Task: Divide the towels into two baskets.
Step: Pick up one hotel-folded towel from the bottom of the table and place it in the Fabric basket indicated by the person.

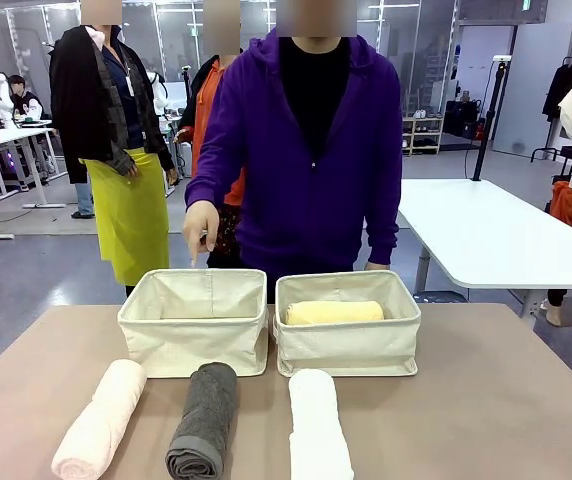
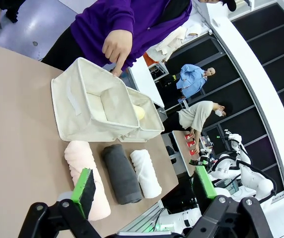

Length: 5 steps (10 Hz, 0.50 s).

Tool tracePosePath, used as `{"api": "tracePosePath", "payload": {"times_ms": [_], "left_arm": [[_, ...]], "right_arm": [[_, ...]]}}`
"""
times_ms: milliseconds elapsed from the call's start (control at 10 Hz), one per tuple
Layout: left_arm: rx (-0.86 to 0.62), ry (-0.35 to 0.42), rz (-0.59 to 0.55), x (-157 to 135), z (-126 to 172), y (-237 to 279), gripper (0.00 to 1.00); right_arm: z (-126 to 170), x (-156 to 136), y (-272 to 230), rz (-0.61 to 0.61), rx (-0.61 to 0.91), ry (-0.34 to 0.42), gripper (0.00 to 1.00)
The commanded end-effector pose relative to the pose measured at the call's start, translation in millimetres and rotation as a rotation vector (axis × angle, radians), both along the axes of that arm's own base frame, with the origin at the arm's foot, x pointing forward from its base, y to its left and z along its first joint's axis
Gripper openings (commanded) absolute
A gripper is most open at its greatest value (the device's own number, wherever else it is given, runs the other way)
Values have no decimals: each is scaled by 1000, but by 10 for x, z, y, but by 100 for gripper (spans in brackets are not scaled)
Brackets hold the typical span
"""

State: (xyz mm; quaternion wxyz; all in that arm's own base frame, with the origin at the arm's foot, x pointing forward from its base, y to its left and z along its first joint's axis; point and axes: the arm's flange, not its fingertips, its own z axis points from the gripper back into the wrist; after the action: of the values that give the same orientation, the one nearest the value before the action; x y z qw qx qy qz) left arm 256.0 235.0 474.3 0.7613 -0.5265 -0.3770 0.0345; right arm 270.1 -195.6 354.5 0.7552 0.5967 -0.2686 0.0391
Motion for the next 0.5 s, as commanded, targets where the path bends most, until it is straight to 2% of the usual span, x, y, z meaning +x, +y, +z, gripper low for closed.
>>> {"api": "tracePosePath", "payload": {"times_ms": [0, 400], "left_arm": [[-13, -24, -3, -10, 17, 27, 100], [-13, -24, -3, -10, 17, 27, 100]], "right_arm": [[37, -16, 5, -6, 1, -18, 100], [37, -16, 5, -6, 1, -18, 100]]}}
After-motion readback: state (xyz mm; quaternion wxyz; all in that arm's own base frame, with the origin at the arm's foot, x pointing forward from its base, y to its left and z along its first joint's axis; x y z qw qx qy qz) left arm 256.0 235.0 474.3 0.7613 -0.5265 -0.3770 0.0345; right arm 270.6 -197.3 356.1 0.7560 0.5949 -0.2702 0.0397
